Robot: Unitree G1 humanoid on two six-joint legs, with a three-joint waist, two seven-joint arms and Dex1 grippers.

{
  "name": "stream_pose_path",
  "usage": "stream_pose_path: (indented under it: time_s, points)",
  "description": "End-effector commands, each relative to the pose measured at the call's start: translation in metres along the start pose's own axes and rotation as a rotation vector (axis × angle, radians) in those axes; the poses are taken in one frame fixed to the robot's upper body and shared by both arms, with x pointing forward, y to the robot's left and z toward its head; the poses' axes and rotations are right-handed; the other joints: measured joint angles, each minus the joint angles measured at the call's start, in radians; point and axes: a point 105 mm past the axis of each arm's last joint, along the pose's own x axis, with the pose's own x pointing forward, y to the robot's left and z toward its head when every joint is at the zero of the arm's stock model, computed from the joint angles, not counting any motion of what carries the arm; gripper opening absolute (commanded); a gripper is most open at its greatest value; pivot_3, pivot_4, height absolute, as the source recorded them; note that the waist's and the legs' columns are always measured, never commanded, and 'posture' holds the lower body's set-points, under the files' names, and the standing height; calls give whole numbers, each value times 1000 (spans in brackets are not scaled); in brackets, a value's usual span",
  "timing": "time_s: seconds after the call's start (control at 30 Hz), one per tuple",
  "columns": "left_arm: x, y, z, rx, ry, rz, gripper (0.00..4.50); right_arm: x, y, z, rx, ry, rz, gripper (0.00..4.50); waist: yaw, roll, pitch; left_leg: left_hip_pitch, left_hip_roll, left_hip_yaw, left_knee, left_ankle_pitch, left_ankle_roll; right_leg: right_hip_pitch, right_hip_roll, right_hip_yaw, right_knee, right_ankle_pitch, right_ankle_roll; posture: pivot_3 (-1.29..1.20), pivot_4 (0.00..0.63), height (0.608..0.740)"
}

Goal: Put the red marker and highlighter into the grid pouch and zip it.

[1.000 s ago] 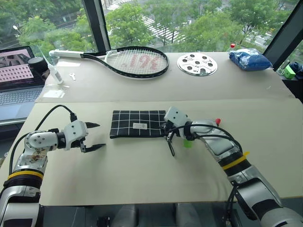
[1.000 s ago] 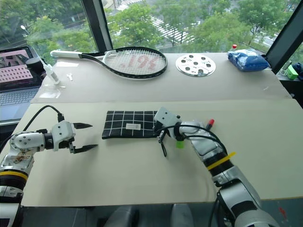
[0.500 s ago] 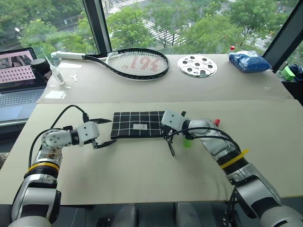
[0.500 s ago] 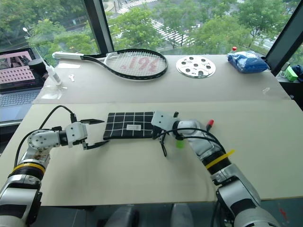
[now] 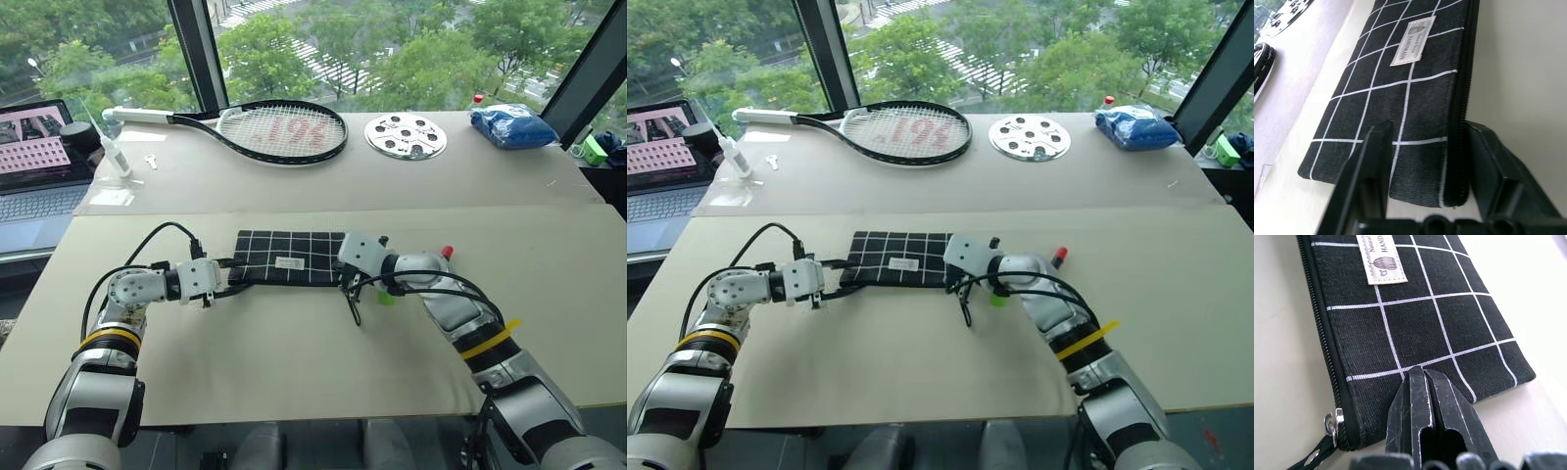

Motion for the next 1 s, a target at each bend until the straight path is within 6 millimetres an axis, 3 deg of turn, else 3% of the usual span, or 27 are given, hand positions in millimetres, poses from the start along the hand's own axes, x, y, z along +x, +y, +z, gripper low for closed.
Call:
stream_pose_path:
  time_s: [0.03,0.1,0.3,0.4,0.53,0.67,0.77,0.8,0.93,1.0]
  points:
    - [-2,6,2,-6,-9,13,544,-3,2,-7,17,22,10,0,-2,0,0,0,0,0,0,0,0,0,0,0,0,0,0,0,150,740]
    - [-2,9,3,-36,-31,40,42,-3,1,-7,18,20,10,0,-3,0,0,0,0,0,0,0,0,0,0,0,0,0,0,0,150,740]
    - [-2,19,8,-114,-77,85,42,-7,-6,1,65,-32,-12,0,-2,0,0,-1,0,0,0,0,0,-1,0,0,0,0,0,0,150,740]
    - [-3,22,10,-206,-102,89,42,-16,-34,27,221,-181,-115,0,-6,0,0,-2,0,0,0,0,0,-2,0,0,0,0,0,0,150,740]
    - [-8,22,15,-283,-122,97,0,-49,-82,49,435,-341,-255,1169,-12,0,0,-3,0,-1,0,1,-1,-5,0,0,1,0,0,0,150,740]
    - [-13,22,22,-356,-128,124,0,-83,-103,56,508,-383,-294,2437,-12,0,0,-6,0,-1,0,1,-3,-12,0,0,7,0,0,0,150,740]
    - [-15,19,24,-400,-99,135,0,-107,-115,49,578,-381,-336,3445,-15,0,0,-8,0,0,-1,1,-2,-15,0,0,8,0,0,0,150,740]
    - [-15,19,24,-409,-78,146,0,-116,-113,47,599,-383,-320,3776,-15,0,0,-8,0,0,0,1,-2,-15,0,0,7,0,0,0,150,740]
    - [-15,28,26,-482,-31,251,0,-134,-93,45,593,-359,-240,3776,-11,0,1,-8,0,0,0,-2,3,-15,-1,0,7,0,0,0,150,740]
    - [-12,35,32,-524,-38,301,0,-126,-61,48,564,-325,-130,3776,-8,0,1,-8,0,0,0,-2,3,-14,0,0,7,0,0,0,150,740]
